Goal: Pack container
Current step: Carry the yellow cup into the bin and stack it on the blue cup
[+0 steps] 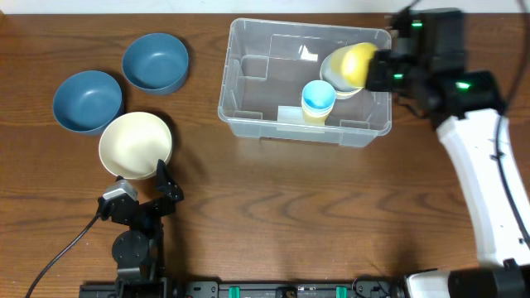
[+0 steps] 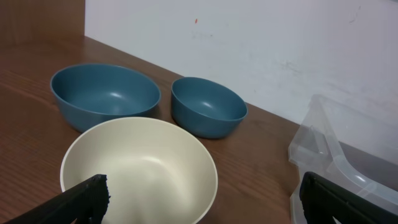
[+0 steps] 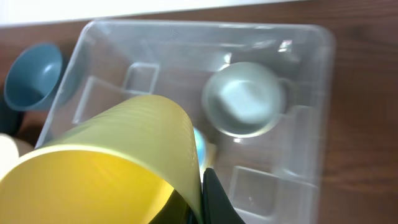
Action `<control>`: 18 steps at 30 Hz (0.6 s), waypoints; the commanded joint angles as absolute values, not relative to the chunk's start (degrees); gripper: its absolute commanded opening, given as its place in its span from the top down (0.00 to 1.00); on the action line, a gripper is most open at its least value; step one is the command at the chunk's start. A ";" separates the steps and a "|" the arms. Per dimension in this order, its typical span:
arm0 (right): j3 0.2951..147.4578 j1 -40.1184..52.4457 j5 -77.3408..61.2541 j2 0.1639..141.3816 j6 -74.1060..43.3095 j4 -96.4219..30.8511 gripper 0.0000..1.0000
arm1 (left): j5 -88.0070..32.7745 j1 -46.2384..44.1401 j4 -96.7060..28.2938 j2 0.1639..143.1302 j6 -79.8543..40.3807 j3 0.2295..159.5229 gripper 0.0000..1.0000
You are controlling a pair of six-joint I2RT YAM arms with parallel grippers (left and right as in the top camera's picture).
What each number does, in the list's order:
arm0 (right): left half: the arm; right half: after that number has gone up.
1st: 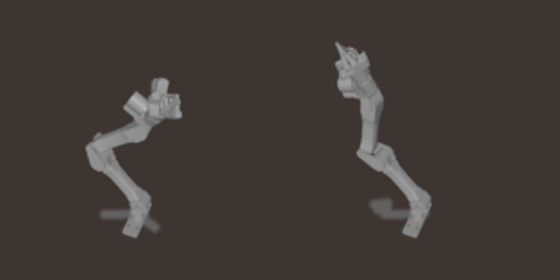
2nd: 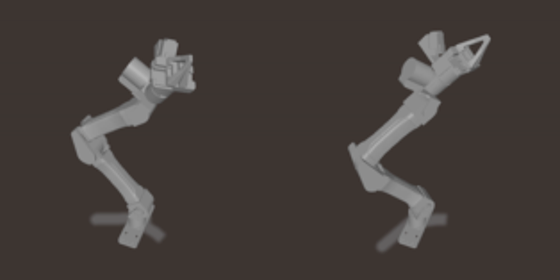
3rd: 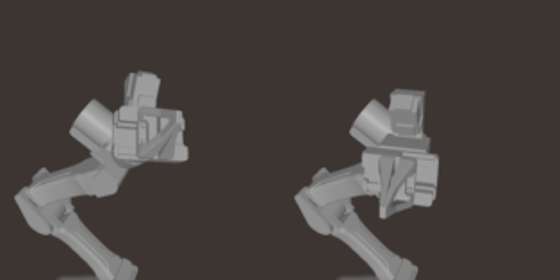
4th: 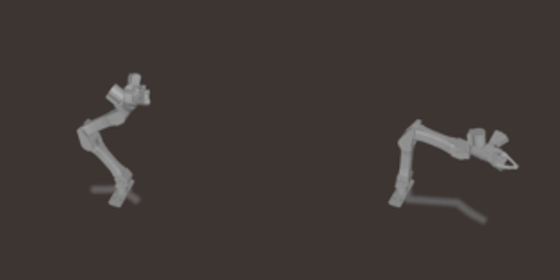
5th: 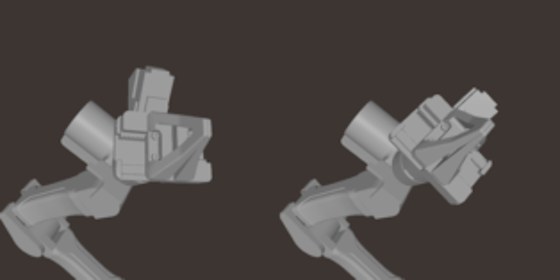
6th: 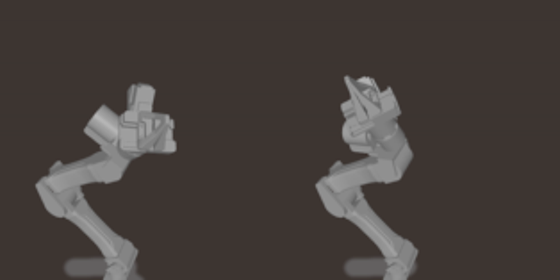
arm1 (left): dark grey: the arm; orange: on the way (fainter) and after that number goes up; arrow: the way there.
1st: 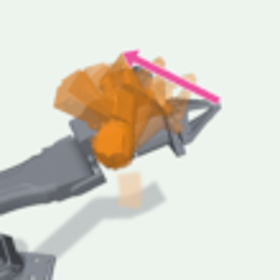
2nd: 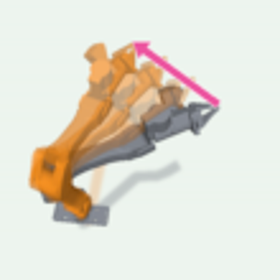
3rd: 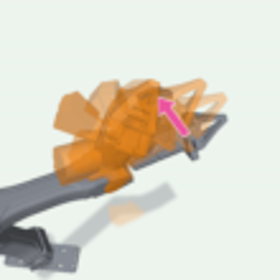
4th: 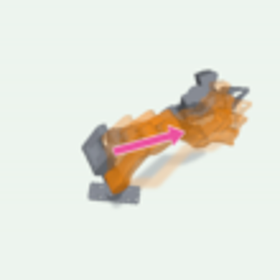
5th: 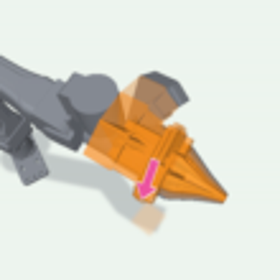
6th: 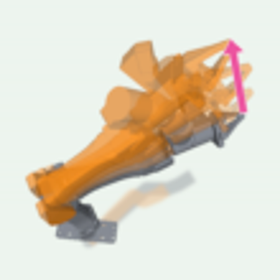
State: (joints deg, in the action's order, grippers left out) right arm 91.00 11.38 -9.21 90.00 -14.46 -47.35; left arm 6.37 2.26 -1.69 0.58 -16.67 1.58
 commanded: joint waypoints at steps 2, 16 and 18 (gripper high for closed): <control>91.15 15.07 -7.25 94.43 -15.73 -46.44 0.99 | 7.05 2.57 -3.60 0.23 -16.16 0.25 0.02; 91.15 16.95 -4.49 101.27 -19.09 -48.84 0.97 | 7.05 2.57 -3.60 0.23 -16.16 0.25 0.02; 91.05 16.95 -4.49 101.27 -19.07 -49.80 0.83 | 7.05 2.57 -3.60 0.23 -16.16 0.25 0.02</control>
State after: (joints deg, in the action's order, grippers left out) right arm 90.94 16.29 -5.34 101.62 -18.17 -49.17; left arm 6.37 2.26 -1.69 0.58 -16.67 1.58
